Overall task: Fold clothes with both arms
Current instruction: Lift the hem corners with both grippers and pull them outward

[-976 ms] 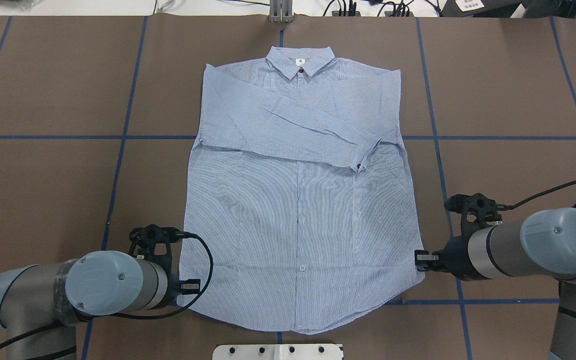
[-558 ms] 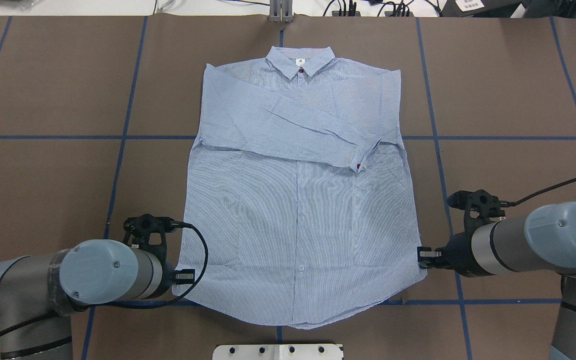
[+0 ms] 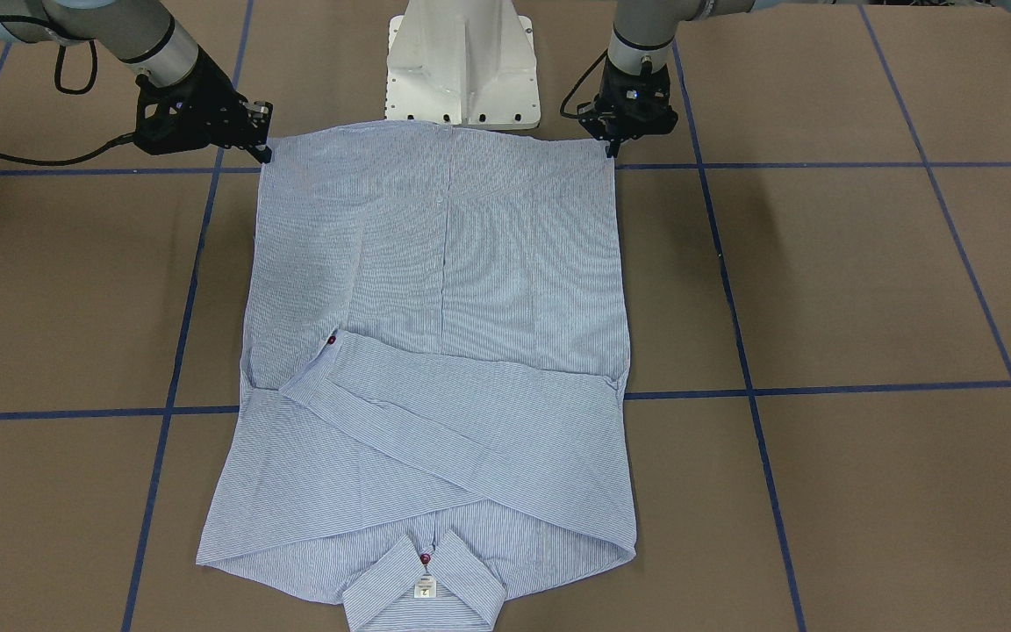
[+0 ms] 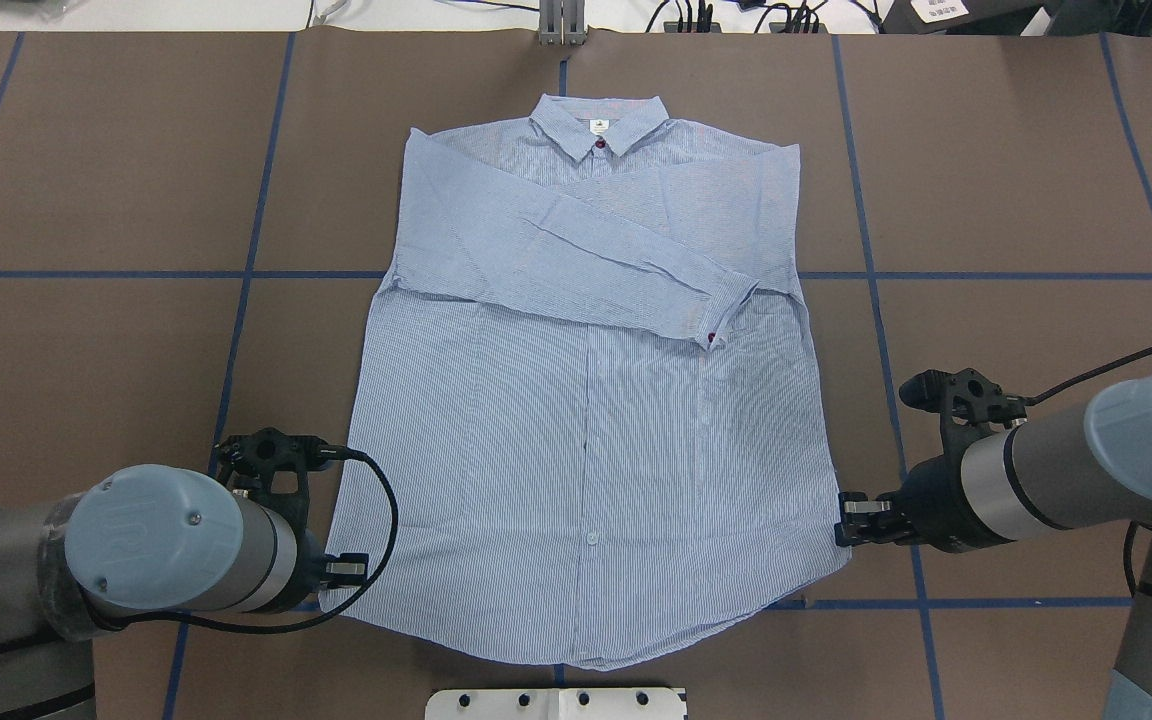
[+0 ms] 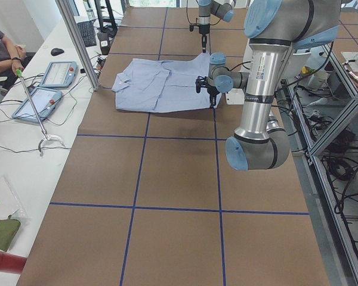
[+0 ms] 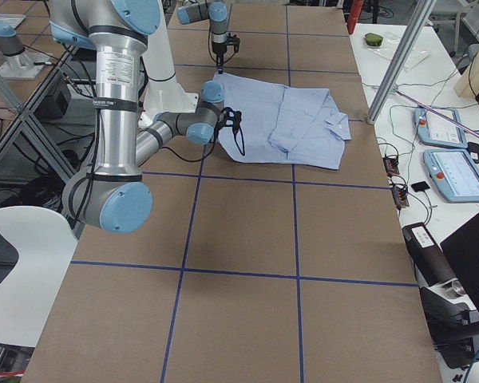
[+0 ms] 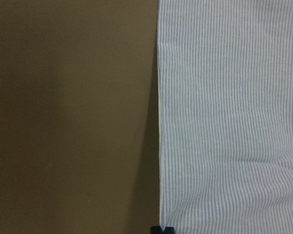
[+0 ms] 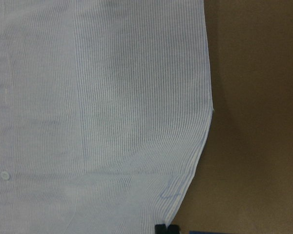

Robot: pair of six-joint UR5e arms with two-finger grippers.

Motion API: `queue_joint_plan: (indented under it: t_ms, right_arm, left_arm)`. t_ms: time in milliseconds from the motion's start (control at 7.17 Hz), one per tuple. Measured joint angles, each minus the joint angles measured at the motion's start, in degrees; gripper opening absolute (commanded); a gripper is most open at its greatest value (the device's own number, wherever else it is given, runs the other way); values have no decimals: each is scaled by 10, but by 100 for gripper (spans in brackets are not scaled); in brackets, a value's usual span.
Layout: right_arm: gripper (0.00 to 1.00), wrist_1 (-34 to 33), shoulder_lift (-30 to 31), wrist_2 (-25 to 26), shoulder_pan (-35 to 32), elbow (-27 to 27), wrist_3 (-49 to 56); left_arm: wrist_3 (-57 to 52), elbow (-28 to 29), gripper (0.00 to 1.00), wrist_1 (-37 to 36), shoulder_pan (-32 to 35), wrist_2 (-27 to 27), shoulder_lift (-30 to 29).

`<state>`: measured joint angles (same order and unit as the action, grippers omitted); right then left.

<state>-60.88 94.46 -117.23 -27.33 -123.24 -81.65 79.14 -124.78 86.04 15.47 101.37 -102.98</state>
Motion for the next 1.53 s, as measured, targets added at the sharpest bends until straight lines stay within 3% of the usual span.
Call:
queue_joint_plan:
  t_ms: [558, 1534]
  right_arm:
    - [0, 5, 6, -50, -49, 3, 3]
    - [0, 5, 6, -62, -65, 7, 4]
  left_arm:
    - [-15, 0, 0, -9, 0, 6, 0]
    - [-20, 5, 0, -10, 0, 7, -3]
